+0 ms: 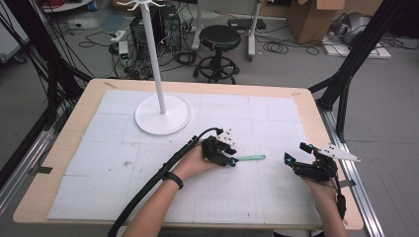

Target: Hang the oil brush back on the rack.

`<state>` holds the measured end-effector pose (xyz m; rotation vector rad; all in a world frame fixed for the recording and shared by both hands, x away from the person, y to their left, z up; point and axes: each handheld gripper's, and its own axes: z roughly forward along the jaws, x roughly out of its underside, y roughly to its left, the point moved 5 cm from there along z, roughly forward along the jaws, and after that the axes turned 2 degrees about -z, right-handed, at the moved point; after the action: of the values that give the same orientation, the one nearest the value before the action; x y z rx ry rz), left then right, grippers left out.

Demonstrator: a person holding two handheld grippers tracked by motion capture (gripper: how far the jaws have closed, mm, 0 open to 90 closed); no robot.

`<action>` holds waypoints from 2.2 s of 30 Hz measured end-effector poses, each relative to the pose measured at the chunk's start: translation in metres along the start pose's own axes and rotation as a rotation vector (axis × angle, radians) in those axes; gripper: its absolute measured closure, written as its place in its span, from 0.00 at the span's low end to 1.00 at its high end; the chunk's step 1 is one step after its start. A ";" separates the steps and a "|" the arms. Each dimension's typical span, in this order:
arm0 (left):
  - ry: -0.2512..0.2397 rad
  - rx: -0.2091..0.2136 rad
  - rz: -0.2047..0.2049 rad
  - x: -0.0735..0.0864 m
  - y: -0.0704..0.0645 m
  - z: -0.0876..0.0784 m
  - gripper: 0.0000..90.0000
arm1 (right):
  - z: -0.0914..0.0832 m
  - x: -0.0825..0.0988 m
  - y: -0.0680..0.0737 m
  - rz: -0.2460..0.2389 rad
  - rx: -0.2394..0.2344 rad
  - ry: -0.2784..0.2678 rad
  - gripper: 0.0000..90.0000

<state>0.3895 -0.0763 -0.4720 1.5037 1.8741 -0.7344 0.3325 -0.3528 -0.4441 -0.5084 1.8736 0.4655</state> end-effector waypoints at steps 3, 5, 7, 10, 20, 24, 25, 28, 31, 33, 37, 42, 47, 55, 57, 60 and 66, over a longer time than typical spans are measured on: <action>0.015 0.001 -0.001 0.002 0.000 0.002 0.73 | 0.000 0.000 0.001 0.001 -0.002 0.006 0.18; 0.013 0.001 -0.004 0.003 0.001 0.002 0.75 | 0.000 0.000 0.001 0.001 -0.003 0.006 0.18; 0.014 -0.002 -0.005 0.003 0.002 0.002 0.78 | 0.000 0.000 0.001 -0.003 -0.001 0.005 0.18; 0.013 -0.005 -0.005 0.003 0.001 0.002 0.81 | 0.000 0.000 0.001 -0.002 -0.001 0.003 0.18; -0.010 -0.003 -0.008 0.006 -0.001 0.002 0.90 | 0.000 0.000 0.002 -0.007 -0.007 0.001 0.18; -0.011 -0.011 0.003 0.005 -0.002 0.002 0.91 | 0.001 0.000 0.002 -0.010 -0.007 0.002 0.18; -0.010 -0.014 0.000 0.005 -0.003 0.002 0.91 | 0.001 0.000 0.002 -0.007 -0.008 0.003 0.18; -0.009 -0.012 -0.003 0.005 -0.002 0.002 0.91 | 0.000 0.000 0.002 -0.012 -0.007 0.002 0.18; -0.008 -0.014 0.002 0.004 -0.003 0.002 0.91 | 0.000 0.000 0.002 -0.010 -0.007 0.002 0.18; -0.008 -0.011 0.003 0.004 -0.003 0.001 0.91 | 0.000 0.000 0.002 -0.012 -0.008 0.001 0.19; -0.021 -0.019 0.003 0.002 -0.003 -0.004 0.91 | 0.000 0.000 0.002 -0.012 -0.008 0.001 0.19; -0.064 -0.019 -0.007 -0.003 0.000 -0.017 0.91 | 0.000 0.000 0.002 -0.011 -0.008 0.001 0.19; -0.133 -0.051 -0.023 -0.007 0.003 -0.038 0.92 | 0.000 -0.001 0.002 -0.008 -0.006 -0.004 0.19; -0.275 -0.142 -0.062 -0.007 0.009 -0.088 0.91 | 0.001 0.000 0.003 -0.014 -0.005 0.002 0.19; -0.307 -0.169 -0.067 -0.007 0.010 -0.102 0.91 | 0.001 0.000 0.003 -0.012 -0.005 0.004 0.19; -0.349 -0.209 -0.066 -0.004 0.013 -0.122 0.91 | 0.001 0.000 0.004 -0.015 -0.006 0.004 0.19; -0.421 -0.310 -0.087 0.006 0.019 -0.162 0.91 | 0.004 0.001 0.006 -0.015 -0.009 0.019 0.19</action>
<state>0.3874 0.0524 -0.3711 0.9913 1.6462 -0.6982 0.3316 -0.3456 -0.4457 -0.5342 1.8849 0.4615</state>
